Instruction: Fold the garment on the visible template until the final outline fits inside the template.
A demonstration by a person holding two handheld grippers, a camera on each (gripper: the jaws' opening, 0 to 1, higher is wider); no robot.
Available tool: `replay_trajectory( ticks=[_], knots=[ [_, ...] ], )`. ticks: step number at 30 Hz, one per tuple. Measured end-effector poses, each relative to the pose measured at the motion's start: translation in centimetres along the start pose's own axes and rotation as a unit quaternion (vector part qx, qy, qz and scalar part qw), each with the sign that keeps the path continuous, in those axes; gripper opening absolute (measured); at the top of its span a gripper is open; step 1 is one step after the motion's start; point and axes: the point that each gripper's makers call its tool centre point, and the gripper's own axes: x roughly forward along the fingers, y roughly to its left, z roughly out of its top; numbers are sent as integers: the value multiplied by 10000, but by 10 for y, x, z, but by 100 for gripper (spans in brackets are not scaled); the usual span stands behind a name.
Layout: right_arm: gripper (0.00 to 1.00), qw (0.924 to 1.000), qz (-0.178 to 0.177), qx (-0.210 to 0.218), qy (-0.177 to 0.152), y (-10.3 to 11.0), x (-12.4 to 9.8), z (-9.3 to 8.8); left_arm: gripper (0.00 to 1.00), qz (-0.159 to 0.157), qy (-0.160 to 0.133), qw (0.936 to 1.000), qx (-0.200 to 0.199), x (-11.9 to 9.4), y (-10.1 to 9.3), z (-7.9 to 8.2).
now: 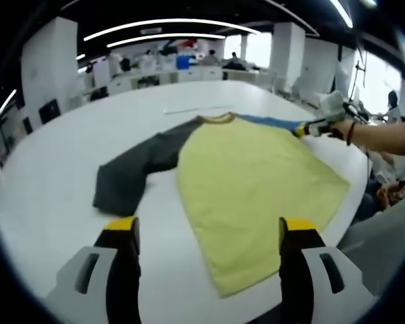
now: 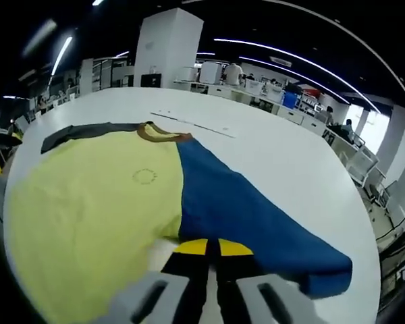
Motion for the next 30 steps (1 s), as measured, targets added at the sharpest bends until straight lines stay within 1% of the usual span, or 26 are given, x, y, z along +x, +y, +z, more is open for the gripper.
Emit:
replay_trajectory(
  ticks=[8, 13, 21, 24, 26, 27, 30],
  knots=[
    [0, 10000, -87, -1, 19, -6, 2, 2, 81, 17, 9, 10000, -17, -2, 2, -3],
    [0, 9999, -106, 1, 100, -8, 7, -2, 82, 20, 0, 10000, -7, -4, 3, -4],
    [0, 9996, -116, 189, 167, -9, 12, -5, 83, 27, -20, 10000, 18, -4, 4, -3],
    [1, 9989, -87, 435, 176, -9, 11, -6, 84, 25, -11, 10000, 12, -4, 4, -4],
    [6, 9956, 12, 930, 135, -7, 8, -5, 84, 22, 1, 10000, 13, -4, 4, -4],
    [9, 9940, 37, 1088, 82, -8, 7, -4, 84, 26, 3, 10000, 12, -4, 4, -4],
    [19, 9931, -26, 1173, 67, -16, -1, -3, 85, 32, -4, 10000, 14, -4, 5, -4]
  ],
)
